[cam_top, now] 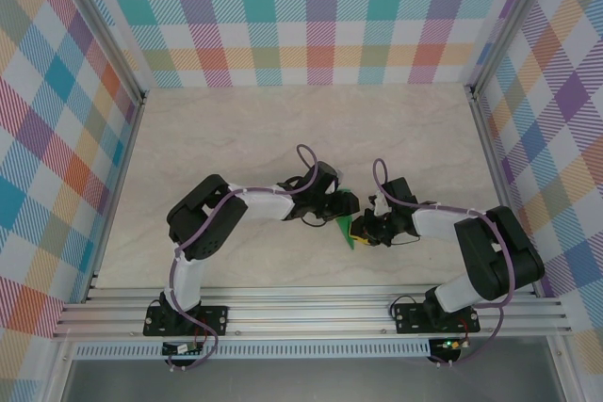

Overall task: Fold a paper plane with a square sheet of paper (pick it up from the middle)
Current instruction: Fold the wing for the fifth time at the center of the table.

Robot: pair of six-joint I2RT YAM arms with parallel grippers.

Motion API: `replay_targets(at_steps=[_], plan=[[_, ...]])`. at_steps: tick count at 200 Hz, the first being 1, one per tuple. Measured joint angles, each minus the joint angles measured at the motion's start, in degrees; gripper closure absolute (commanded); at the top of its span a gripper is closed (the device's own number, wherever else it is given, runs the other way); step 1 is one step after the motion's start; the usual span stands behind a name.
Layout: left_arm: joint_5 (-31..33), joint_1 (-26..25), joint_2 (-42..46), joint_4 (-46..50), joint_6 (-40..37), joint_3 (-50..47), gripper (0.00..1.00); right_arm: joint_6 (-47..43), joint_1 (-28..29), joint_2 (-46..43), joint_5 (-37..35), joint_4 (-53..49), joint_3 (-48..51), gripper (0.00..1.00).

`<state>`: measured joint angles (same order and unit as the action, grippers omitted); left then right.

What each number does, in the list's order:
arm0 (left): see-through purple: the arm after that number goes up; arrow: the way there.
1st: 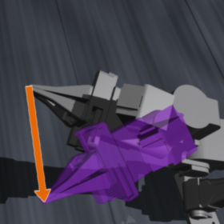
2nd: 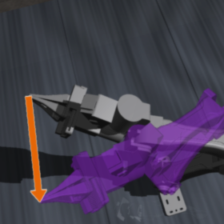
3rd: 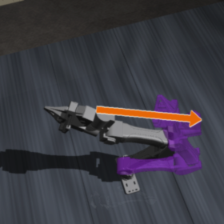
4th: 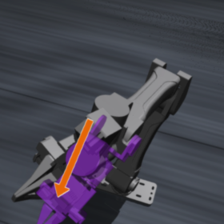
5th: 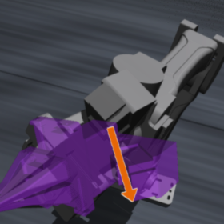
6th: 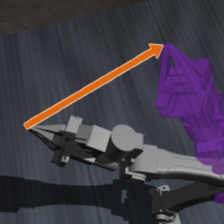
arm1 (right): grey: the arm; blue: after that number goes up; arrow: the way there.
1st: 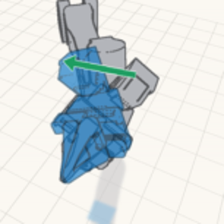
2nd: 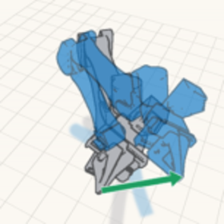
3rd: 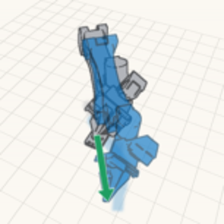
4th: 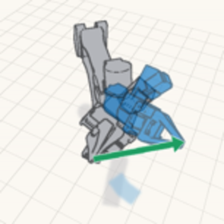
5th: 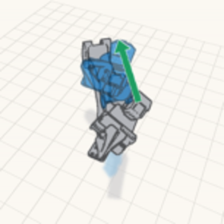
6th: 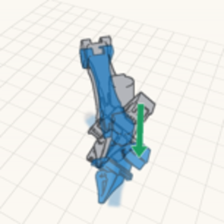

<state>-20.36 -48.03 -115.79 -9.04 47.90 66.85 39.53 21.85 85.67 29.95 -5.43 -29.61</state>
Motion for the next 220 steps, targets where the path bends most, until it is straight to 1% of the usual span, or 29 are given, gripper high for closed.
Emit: replay_targets(at_steps=[31,48,65,76,87,99,113,140,161,220], plan=[[0.0,0.0,0.0,0.0,0.0,0.1,0.5,0.0,0.1,-0.8,-0.1,0.0,0.0,0.75],[0.0,0.0,0.0,0.0,0.0,0.1,0.5,0.1,0.5,-1.9,-1.7,-0.3,0.1,0.71],[0.0,0.0,0.0,0.0,0.0,0.2,0.5,0.2,1.0,-4.2,-4.0,-0.9,0.7,0.66],[0.0,0.0,0.0,0.0,0.0,0.2,0.5,0.4,1.0,-6.2,-5.0,-1.6,1.3,0.59],[0.0,0.0,0.0,0.0,0.0,0.2,0.5,0.3,0.9,-7.9,-5.4,-2.1,1.5,0.56],[0.0,0.0,0.0,0.0,0.0,0.2,0.5,0.3,0.7,-8.9,-5.5,-2.2,1.5,0.49],[0.0,0.0,0.0,0.0,0.0,0.2,0.5,0.5,0.7,-9.4,-5.5,-1.9,1.5,0.46],[0.1,0.0,0.0,0.0,0.0,0.2,0.5,0.5,0.7,-8.8,-4.3,-1.2,1.6,0.43],[0.3,0.0,0.0,0.0,0.0,0.2,0.5,0.5,0.7,-7.1,-3.5,-0.1,1.6,0.43],[0.3,0.0,0.0,-0.1,0.3,0.5,0.5,-0.2,0.6,-5.2,-2.7,-0.9,0.4,0.47]])
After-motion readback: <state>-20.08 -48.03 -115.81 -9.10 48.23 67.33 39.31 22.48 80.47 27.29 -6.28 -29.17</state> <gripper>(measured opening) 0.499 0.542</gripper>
